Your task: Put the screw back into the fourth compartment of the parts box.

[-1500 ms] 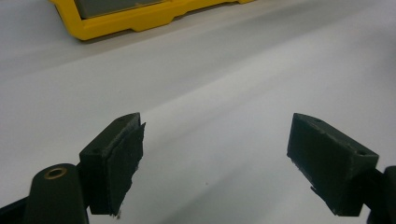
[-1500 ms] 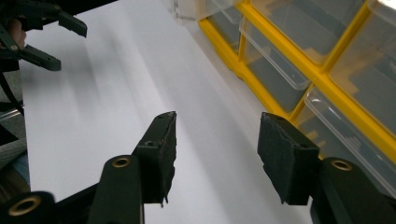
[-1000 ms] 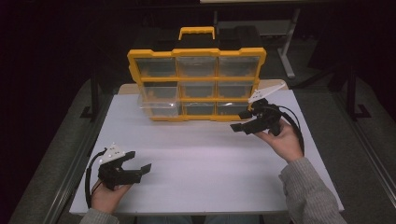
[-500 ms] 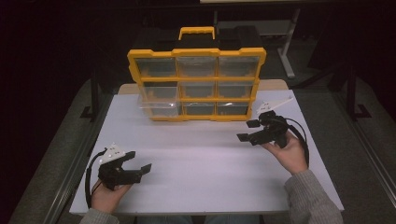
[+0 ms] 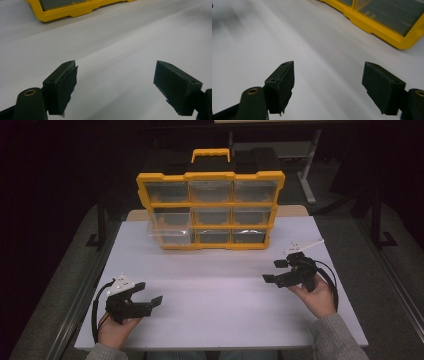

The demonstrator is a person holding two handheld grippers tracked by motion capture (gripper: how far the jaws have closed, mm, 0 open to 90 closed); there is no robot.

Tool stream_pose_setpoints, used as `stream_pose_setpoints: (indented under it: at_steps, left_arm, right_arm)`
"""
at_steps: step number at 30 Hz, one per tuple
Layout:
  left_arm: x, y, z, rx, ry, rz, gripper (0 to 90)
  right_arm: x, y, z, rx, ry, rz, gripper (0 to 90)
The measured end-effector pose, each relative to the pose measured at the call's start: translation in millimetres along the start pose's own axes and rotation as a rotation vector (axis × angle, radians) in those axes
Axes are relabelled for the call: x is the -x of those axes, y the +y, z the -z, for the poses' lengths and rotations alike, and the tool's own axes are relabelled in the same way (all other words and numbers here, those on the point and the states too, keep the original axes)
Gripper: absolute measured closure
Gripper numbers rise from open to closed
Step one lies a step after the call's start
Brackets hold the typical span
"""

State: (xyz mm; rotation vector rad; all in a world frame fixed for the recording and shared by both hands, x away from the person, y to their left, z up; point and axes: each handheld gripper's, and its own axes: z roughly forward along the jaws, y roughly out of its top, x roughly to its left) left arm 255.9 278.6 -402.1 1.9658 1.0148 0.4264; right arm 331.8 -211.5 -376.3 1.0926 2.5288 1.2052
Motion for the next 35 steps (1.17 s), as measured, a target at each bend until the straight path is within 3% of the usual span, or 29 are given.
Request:
stream_pose_setpoints:
  at_steps: [9,12,13,24,28,35]
  left_arm:
    - [-0.5,-0.2,0.5,0.003,-0.001,-0.004,18.2]
    - [0.5,-0.5,0.3,0.0,-0.002,0.011,18.2]
    - [-0.4,-0.2,0.2,-0.001,-0.003,-0.004,18.2]
    - [1.4,-0.7,-0.4,-0.002,-0.006,0.006,18.3]
    - [0.8,-0.5,-1.6,-0.006,-0.01,-0.019,18.3]
    - [1.9,-0.3,-1.7,-0.014,-0.017,-0.026,18.2]
  right_arm:
    - [3.0,-22.9,-0.7,0.002,-0.016,-0.035,19.9]
    - [2.4,-30.5,-1.1,-0.005,-0.02,-0.049,18.7]
    - [2.3,-32.5,-1.4,-0.004,-0.022,-0.054,18.6]
    - [-1.5,-50.6,5.0,0.025,-0.056,-0.045,18.2]
    - [-1.3,-58.8,6.2,0.032,-0.053,-0.061,18.2]
    - [0.2,-63.1,10.2,0.042,-0.057,-0.075,17.3]
